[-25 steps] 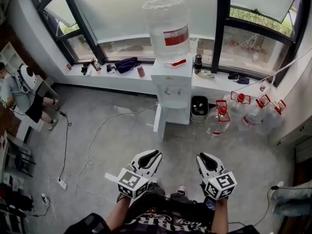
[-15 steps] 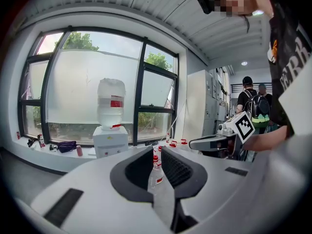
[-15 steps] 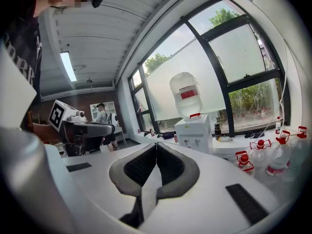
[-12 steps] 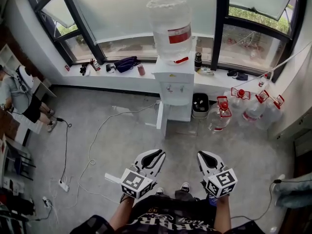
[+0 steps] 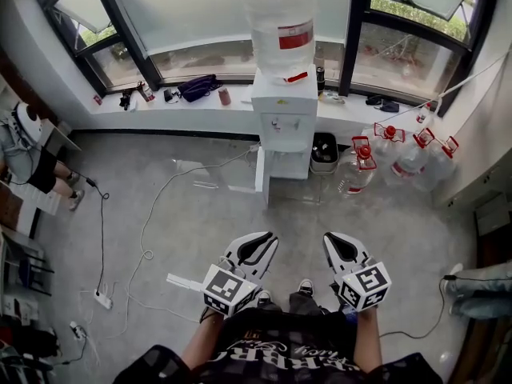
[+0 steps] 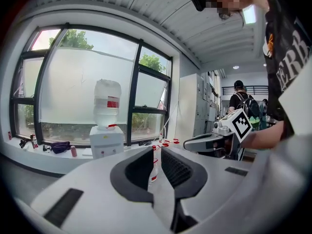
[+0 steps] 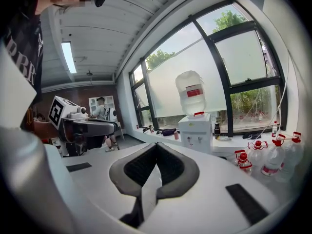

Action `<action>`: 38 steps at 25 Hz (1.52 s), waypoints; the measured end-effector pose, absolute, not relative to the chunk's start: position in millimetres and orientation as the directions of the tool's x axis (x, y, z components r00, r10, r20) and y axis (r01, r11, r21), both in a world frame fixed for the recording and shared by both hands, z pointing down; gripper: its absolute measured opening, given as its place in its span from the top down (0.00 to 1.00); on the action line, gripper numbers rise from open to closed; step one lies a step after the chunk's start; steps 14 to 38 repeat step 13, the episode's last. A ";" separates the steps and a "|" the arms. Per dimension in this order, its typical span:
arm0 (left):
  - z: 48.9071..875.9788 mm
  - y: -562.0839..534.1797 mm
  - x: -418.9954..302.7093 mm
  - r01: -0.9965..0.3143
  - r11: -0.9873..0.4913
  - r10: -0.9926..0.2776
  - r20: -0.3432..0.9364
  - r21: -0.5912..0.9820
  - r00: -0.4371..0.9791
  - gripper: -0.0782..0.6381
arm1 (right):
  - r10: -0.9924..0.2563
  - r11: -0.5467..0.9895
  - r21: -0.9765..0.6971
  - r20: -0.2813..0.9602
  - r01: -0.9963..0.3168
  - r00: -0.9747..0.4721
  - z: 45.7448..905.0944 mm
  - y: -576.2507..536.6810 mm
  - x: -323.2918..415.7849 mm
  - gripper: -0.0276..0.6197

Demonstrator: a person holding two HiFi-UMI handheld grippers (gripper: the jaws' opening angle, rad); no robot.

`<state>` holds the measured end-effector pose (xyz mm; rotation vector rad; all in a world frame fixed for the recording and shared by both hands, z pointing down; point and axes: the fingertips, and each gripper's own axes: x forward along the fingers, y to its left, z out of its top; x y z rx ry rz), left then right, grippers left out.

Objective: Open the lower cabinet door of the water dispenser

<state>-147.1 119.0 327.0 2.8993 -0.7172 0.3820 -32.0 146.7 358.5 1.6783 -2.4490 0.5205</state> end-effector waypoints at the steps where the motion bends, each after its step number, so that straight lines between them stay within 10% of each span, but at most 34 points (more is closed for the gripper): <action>1: 326.4 120.1 -150.0 -0.469 -0.881 -0.436 0.271 0.067 0.858 0.82 | -0.880 0.320 -0.206 0.298 -0.925 -0.371 358.4 147.9 -35.4 0.94; 38: 327.5 128.1 -177.9 -0.426 -0.902 -0.395 0.259 0.075 0.881 0.82 | -0.890 0.286 -0.177 0.315 -0.942 -0.329 360.6 151.1 -63.0 0.94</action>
